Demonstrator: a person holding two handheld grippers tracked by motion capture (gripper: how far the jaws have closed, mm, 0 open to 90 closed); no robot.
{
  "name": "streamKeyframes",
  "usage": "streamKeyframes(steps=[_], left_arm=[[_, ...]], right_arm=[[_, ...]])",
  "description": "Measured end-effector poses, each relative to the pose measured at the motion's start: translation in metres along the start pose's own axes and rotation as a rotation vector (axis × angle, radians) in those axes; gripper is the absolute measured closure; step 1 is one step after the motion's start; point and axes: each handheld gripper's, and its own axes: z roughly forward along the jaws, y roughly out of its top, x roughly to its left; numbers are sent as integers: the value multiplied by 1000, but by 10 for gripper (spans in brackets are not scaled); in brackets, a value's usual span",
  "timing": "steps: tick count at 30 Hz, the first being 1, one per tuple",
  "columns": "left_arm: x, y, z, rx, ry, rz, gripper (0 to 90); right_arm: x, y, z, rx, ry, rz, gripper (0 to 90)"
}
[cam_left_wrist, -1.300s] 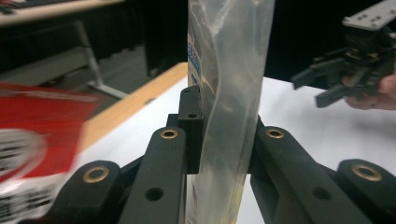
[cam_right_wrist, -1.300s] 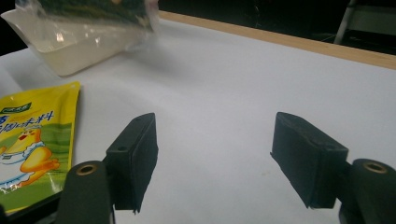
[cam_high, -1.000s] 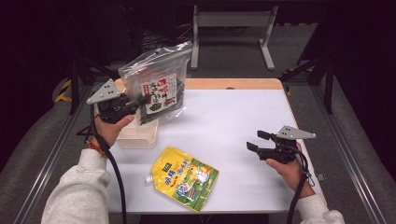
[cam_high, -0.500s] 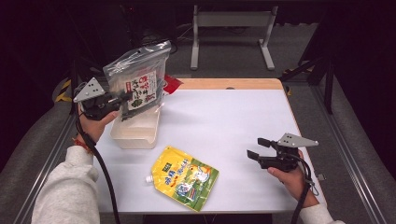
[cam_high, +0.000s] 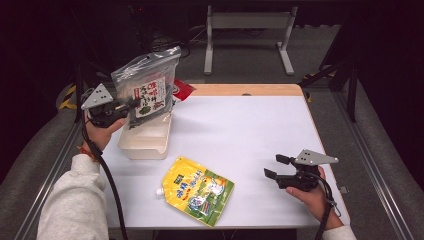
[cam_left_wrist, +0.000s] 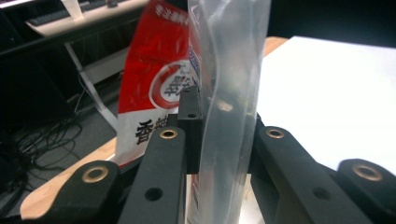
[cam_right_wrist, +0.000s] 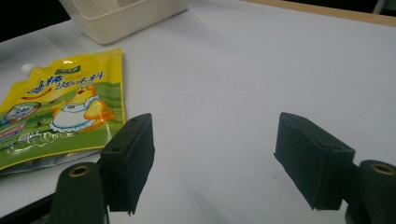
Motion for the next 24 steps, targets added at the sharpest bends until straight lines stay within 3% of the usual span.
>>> streamKeyframes(steps=[4, 7, 9, 10, 14, 16, 20, 24], left_arm=[[3, 1, -10, -6, 3, 0, 792], [4, -6, -7, 25, -26, -4, 792], [1, -9, -2, 65, -12, 19, 791], [-1, -14, 4, 82, -27, 18, 791], [-2, -21, 12, 78, -27, -9, 790], [1, -27, 13, 50, -24, -45, 789], [3, -33, 13, 27, -23, -75, 787], [3, -37, 11, 6, -20, -84, 775]], right_arm=[[0, -2, -1, 10, -7, 1, 278], [1, 0, -2, 2, -9, -5, 275], [2, 1, -2, 0, -7, -3, 273], [3, 2, 0, 4, -6, -11, 271], [4, 2, 2, 9, -1, -16, 268], [3, 2, 4, 10, 5, -16, 268], [3, 2, 4, 12, 11, -15, 268], [4, 1, 6, 17, 15, -15, 268]])
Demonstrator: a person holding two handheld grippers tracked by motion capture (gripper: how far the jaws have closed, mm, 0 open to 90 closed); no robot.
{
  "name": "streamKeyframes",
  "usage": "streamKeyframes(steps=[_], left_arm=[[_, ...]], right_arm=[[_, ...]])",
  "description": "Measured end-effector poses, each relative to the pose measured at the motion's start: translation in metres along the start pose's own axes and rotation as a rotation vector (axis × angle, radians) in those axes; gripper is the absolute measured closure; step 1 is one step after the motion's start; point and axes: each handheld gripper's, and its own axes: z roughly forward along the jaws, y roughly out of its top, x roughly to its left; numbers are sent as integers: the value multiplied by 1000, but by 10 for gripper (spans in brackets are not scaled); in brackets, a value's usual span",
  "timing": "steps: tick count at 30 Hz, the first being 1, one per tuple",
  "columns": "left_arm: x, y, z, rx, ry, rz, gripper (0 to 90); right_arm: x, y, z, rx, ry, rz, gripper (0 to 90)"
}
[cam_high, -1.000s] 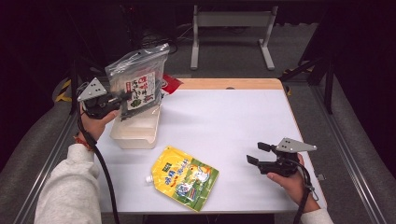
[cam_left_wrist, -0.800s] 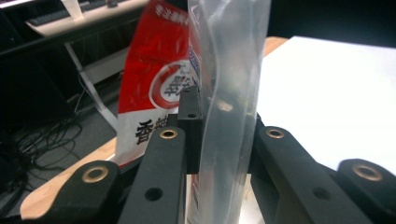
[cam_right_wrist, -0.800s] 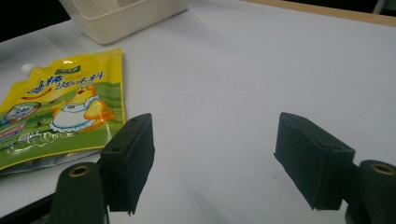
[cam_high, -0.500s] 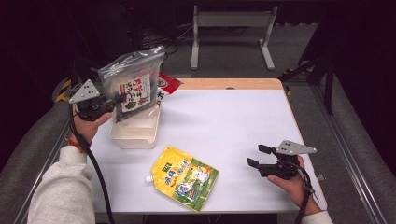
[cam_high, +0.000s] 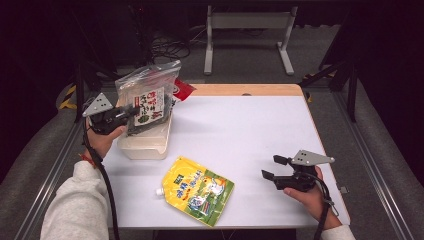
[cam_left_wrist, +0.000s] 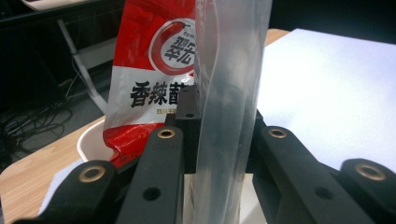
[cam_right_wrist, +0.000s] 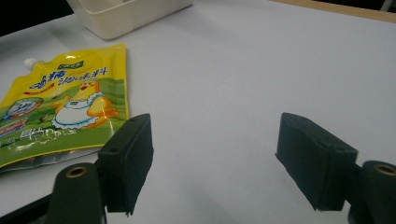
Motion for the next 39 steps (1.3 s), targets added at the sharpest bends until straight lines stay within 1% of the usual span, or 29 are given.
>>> streamKeyframes(steps=[2, 3, 5, 6, 8, 9, 10, 11, 12, 13, 14, 16, 18, 20, 22, 24, 25, 26, 27, 31, 32, 35, 36, 37, 38, 39], left_arm=[[-1, -2, 0, -9, 6, 3, 755], [-1, -5, 1, 6, 17, -2, 744], [-1, -7, 1, 10, 23, -6, 710], [-1, -9, 0, 14, 36, -16, 710], [0, -13, -2, 9, 35, -21, 702], [0, -15, -3, 2, 34, -35, 702], [0, -16, -3, 6, 43, -34, 665], [-1, -18, -3, 18, 57, -34, 665], [-1, -20, -3, 40, 69, -31, 618], [-3, -24, -3, 69, 69, -10, 619], [-4, -27, -3, 90, 76, 2, 618], [-5, -32, -5, 102, 73, 4, 646], [-4, -34, -7, 94, 65, -8, 671], [-4, -34, -7, 92, 63, 1, 701], [-5, -33, -6, 87, 73, 5, 704], [-6, -31, -3, 78, 76, 13, 707], [-6, -31, 0, 89, 79, 24, 707], [-7, -30, 2, 89, 86, 43, 708], [-7, -29, 3, 73, 83, 38, 708], [-4, -29, 6, 55, 97, 29, 709], [-2, -31, 6, 43, 90, 12, 710], [-1, -34, 5, 37, 88, 5, 714], [1, -36, 5, 31, 78, -6, 714], [1, -36, 5, 31, 78, -6, 717], [2, -38, 4, 41, 73, -10, 717], [2, -39, 4, 54, 74, -4, 720]], right_arm=[[0, 0, 0, 2, 0, -3, 268], [1, 0, 1, 5, 3, -8, 268], [2, 0, 2, 8, 6, -8, 268], [2, 0, 2, 9, 8, -8, 267], [2, 0, 3, 10, 11, -8, 267], [2, 0, 3, 10, 11, -8, 267], [2, 0, 3, 10, 14, -6, 266], [2, 0, 3, 10, 14, -6, 266], [2, 0, 3, 10, 15, -5, 266], [1, 0, 3, 10, 15, -5, 266], [1, 0, 3, 12, 17, -5, 266], [1, 1, 4, 12, 19, -5, 266], [1, 0, 4, 14, 19, -4, 266], [2, 1, 6, 18, 24, -5, 265], [2, 1, 6, 20, 25, -6, 265], [3, 1, 6, 21, 30, -7, 264], [3, 1, 7, 22, 31, -9, 263], [3, 1, 7, 23, 31, -9, 263], [3, 1, 8, 23, 34, -6, 263], [2, 0, 9, 27, 36, -2, 262], [2, 0, 9, 27, 36, -4, 262], [2, -1, 10, 30, 40, 0, 262], [2, -1, 10, 33, 42, 2, 262], [2, -1, 10, 33, 42, 2, 262], [2, -1, 10, 35, 43, 1, 262], [3, -1, 11, 39, 45, -2, 262]])
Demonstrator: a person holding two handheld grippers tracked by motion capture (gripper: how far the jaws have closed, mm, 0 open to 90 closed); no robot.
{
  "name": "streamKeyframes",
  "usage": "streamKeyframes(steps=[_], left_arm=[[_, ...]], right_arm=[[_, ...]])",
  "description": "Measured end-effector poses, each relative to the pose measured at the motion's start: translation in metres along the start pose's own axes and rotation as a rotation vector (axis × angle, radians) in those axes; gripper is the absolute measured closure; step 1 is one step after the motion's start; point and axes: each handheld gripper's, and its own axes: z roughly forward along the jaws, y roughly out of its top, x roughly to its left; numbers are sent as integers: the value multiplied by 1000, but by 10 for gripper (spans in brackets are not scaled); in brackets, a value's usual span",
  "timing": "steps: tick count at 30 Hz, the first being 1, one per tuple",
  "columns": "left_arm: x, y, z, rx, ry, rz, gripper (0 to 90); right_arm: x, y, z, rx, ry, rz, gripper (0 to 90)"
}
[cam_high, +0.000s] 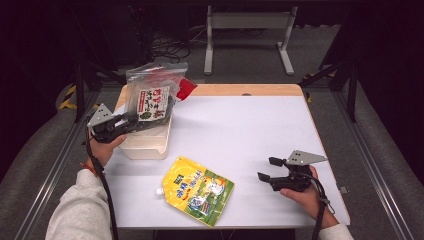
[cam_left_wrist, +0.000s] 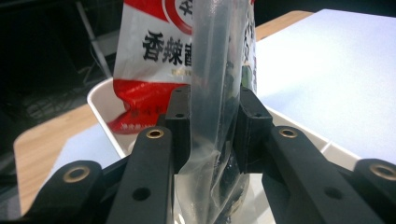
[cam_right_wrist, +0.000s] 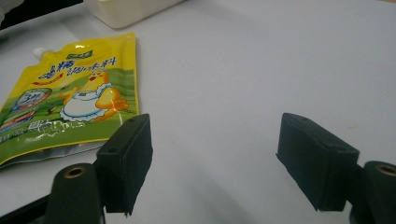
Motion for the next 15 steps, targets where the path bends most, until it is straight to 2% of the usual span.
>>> streamKeyframes(steps=[2, 8, 11, 15], left_arm=[[3, -4, -1, 9, -12, -10, 722], [3, -10, -2, -12, -17, -16, 729], [5, -15, -2, -30, -25, -36, 731], [5, -14, -2, -24, -17, -21, 731]], right_arm=[[1, 0, 1, 2, 5, -5, 261], [1, 0, 2, 4, 8, -1, 262], [2, 0, 4, 11, 9, -5, 260], [2, 1, 5, 13, 14, -11, 260]])
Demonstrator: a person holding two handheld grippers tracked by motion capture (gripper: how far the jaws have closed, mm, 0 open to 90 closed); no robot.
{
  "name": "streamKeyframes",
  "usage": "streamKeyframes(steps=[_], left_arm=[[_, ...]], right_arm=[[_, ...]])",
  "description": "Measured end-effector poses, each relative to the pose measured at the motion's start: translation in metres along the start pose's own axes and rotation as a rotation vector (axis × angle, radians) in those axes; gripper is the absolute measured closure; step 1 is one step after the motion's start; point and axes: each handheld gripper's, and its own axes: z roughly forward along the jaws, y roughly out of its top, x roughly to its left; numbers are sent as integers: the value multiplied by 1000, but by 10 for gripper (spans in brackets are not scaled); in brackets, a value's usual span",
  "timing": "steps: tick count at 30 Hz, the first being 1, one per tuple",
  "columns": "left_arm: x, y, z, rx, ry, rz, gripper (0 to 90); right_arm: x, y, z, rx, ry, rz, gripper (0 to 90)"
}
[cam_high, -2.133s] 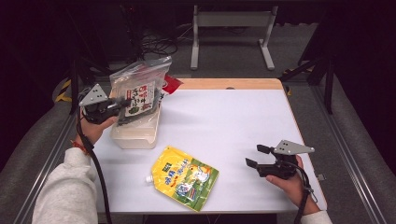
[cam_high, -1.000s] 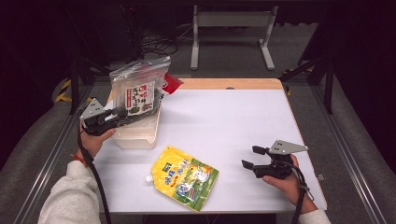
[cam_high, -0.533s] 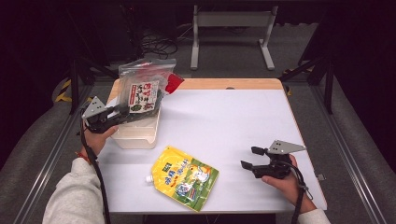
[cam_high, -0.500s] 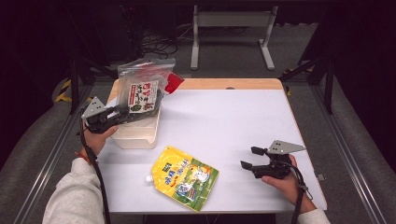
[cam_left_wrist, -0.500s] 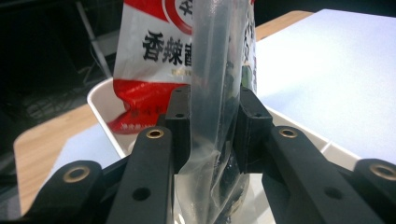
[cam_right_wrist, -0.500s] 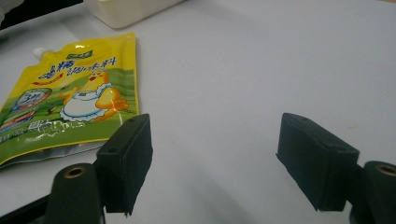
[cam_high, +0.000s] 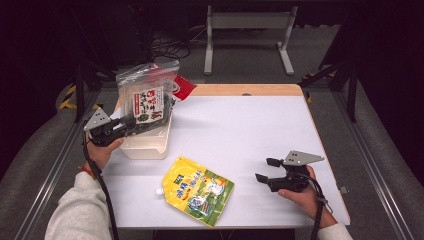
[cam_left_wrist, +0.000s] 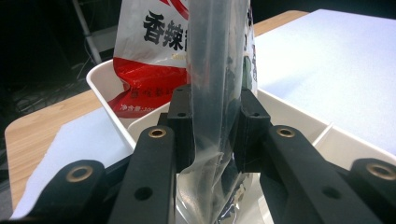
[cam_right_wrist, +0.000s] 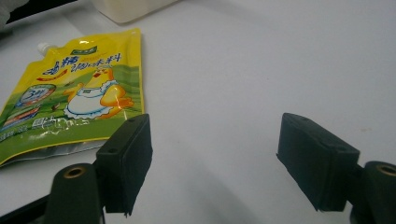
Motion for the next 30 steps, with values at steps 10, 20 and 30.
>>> streamKeyframes(steps=[10, 20, 30], left_arm=[[1, -1, 1, -2, -4, -16, 734], [-3, 3, -1, 20, 22, -21, 624], [-6, -3, -25, 56, 26, 23, 757]], right_arm=[[2, 1, 3, 5, 5, -6, 259], [1, 1, 3, 7, 2, -6, 257], [0, 0, 0, 12, -7, -9, 255]])
